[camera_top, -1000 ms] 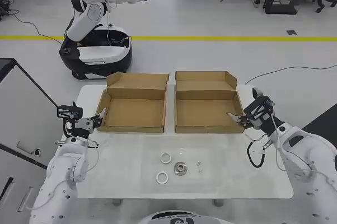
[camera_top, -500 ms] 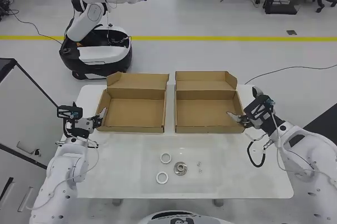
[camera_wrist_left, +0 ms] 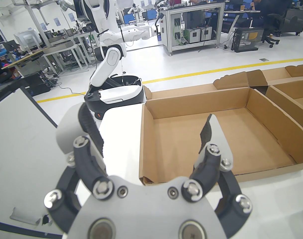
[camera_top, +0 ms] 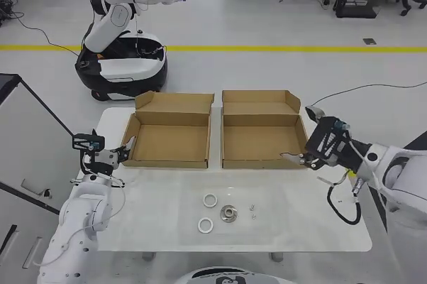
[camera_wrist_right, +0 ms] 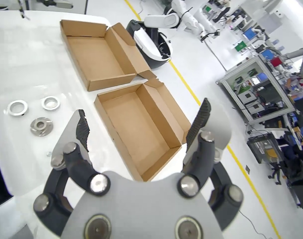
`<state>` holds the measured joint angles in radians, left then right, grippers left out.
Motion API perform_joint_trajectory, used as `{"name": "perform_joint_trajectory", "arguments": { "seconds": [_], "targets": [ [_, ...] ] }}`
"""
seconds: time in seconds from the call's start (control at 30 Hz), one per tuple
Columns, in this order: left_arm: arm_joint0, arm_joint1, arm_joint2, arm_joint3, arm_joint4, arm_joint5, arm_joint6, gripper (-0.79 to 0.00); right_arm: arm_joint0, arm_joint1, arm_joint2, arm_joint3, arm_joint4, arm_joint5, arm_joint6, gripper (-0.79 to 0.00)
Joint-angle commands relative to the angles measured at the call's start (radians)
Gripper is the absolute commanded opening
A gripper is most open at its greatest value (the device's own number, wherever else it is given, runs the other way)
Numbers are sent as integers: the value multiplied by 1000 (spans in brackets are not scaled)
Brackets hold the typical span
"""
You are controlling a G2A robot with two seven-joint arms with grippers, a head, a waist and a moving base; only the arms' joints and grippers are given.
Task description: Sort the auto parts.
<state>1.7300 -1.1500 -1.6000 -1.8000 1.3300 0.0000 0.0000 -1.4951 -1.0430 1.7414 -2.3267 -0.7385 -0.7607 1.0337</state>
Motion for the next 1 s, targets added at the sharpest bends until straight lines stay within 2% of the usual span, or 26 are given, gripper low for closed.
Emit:
{"name": "perform_joint_trajectory", "arguments": {
  "seconds": [0.0,0.23,0.5,0.73,0.97],
  "targets": [
    [0,0,0,0,0,0,0,0,42,19,-35,-11,76,59,85,0],
    [0,0,0,0,0,0,0,0,201,132,-235,-6,220,236,262,0],
    [0,0,0,0,0,0,0,0,415,270,-513,27,330,358,384,0],
    [0,0,0,0,0,0,0,0,559,362,-729,49,370,390,416,0],
    [0,0,0,0,0,0,0,0,673,419,-901,69,398,379,405,0]
  ]
}}
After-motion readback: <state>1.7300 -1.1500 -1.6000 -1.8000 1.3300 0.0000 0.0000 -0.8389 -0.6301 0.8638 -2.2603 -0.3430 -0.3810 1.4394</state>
